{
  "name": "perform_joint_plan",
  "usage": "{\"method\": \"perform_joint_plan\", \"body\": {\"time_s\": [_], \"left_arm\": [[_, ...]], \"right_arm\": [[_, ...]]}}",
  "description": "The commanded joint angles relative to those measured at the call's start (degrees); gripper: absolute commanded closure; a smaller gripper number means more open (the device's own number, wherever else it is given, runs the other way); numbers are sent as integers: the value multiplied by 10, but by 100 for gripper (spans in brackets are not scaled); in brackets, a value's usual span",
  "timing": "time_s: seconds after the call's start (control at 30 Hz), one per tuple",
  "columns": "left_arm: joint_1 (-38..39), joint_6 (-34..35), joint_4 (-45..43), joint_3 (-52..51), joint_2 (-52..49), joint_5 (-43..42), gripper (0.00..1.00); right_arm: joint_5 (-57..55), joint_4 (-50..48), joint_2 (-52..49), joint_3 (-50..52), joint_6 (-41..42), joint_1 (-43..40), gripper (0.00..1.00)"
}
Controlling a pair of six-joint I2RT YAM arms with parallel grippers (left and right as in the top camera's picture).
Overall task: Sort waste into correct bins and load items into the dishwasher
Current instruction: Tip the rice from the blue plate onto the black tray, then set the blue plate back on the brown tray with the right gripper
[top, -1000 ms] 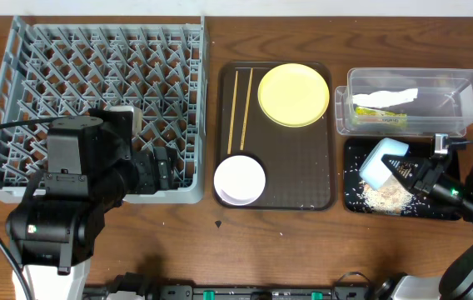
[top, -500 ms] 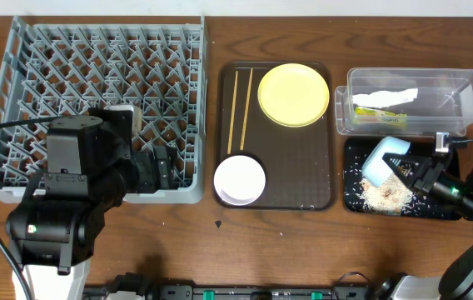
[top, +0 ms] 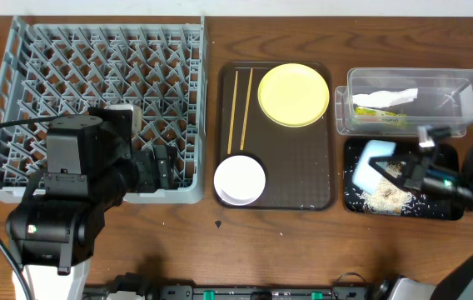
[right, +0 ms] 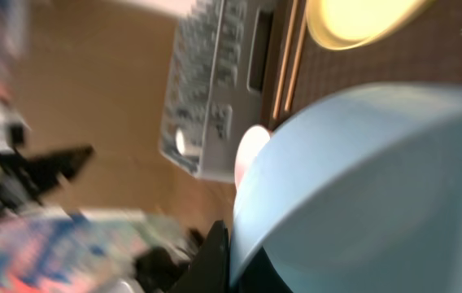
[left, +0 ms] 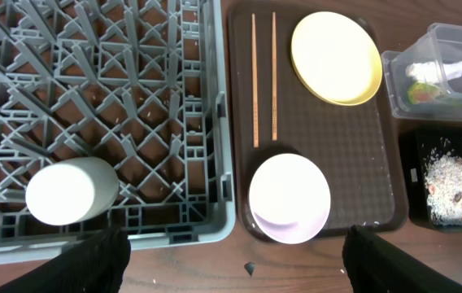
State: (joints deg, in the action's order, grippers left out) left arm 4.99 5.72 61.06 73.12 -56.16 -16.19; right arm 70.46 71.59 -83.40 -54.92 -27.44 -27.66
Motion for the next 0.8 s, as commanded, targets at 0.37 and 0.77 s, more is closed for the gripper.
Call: {"method": "perform_joint_plan", "body": {"time_s": [0.37, 0.77], "left_arm": [[3, -10, -24, 2, -66, -29, 20], [133, -14, -136, 2, -177, 53, 20]], "right_arm": [[-627, -234, 9, -43, 429, 495, 99], [-664, -298, -114, -44, 497, 590, 74]]}}
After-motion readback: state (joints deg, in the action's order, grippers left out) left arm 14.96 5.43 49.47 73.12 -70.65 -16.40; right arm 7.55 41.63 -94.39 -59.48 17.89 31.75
